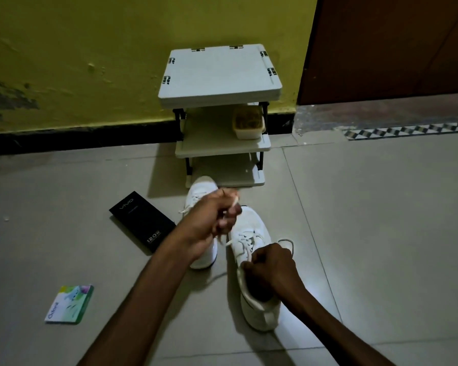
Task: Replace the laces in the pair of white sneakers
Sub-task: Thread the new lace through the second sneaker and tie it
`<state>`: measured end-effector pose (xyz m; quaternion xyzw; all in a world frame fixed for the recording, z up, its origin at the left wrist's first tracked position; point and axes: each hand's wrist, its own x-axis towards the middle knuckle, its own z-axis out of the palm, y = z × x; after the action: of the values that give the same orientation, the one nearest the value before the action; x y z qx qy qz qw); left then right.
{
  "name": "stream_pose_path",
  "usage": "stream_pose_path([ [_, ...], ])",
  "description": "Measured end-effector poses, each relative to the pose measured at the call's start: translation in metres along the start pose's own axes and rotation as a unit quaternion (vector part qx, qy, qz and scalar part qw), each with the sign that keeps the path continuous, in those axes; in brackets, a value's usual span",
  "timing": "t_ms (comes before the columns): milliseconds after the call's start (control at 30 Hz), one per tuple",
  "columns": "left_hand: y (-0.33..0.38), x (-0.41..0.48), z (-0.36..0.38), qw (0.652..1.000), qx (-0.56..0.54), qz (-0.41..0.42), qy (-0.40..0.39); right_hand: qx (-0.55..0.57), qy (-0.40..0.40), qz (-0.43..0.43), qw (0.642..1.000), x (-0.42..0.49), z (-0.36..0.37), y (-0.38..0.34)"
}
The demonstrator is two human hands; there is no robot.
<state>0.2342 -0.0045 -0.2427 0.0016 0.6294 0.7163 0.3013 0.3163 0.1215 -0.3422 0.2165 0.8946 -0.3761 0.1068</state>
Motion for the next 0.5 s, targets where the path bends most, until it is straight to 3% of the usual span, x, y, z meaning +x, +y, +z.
stream_pose_path([
  [33, -0.014, 0.003, 0.0, 0.982, 0.189, -0.018, 0.019, 0.003, -0.001, 0.001, 1.0, 0.0, 0.0, 0.0],
  [67, -0.03, 0.005, -0.001, 0.924, 0.381, -0.022, 0.032, 0.001, 0.0, -0.001, 1.0, 0.0, 0.0, 0.001],
  [100, -0.045, 0.007, 0.0, 0.837, 0.546, -0.023, 0.032, -0.005, 0.001, -0.005, 1.0, 0.0, 0.0, 0.002],
  [133, -0.057, 0.006, 0.001, 0.762, 0.647, -0.03, 0.023, -0.009, 0.004, -0.009, 1.0, -0.001, 0.0, 0.002],
  [167, -0.068, 0.008, 0.001, 0.725, 0.688, -0.037, 0.011, -0.009, 0.007, -0.01, 1.0, -0.001, 0.0, 0.003],
  [200, -0.077, 0.009, 0.0, 0.719, 0.694, -0.038, 0.003, -0.005, 0.008, -0.009, 1.0, -0.001, 0.001, 0.003],
  [267, -0.082, 0.013, -0.002, 0.753, 0.657, -0.018, -0.012, -0.003, 0.006, -0.006, 1.0, -0.001, 0.001, 0.003],
  [367, -0.059, 0.008, -0.005, 0.92, 0.391, 0.011, -0.025, -0.011, 0.003, -0.004, 1.0, 0.0, 0.0, 0.002],
  [400, -0.044, 0.004, -0.007, 0.955, 0.295, 0.03, -0.021, -0.011, 0.003, -0.004, 1.0, 0.0, 0.0, 0.001],
  [433, -0.027, 0.001, -0.009, 0.97, 0.237, 0.054, -0.024, -0.006, 0.003, -0.004, 1.0, 0.001, 0.001, 0.002],
  [500, -0.002, -0.002, -0.013, 0.967, 0.229, 0.101, -0.035, 0.005, -0.001, -0.003, 1.0, 0.001, 0.003, 0.002],
])
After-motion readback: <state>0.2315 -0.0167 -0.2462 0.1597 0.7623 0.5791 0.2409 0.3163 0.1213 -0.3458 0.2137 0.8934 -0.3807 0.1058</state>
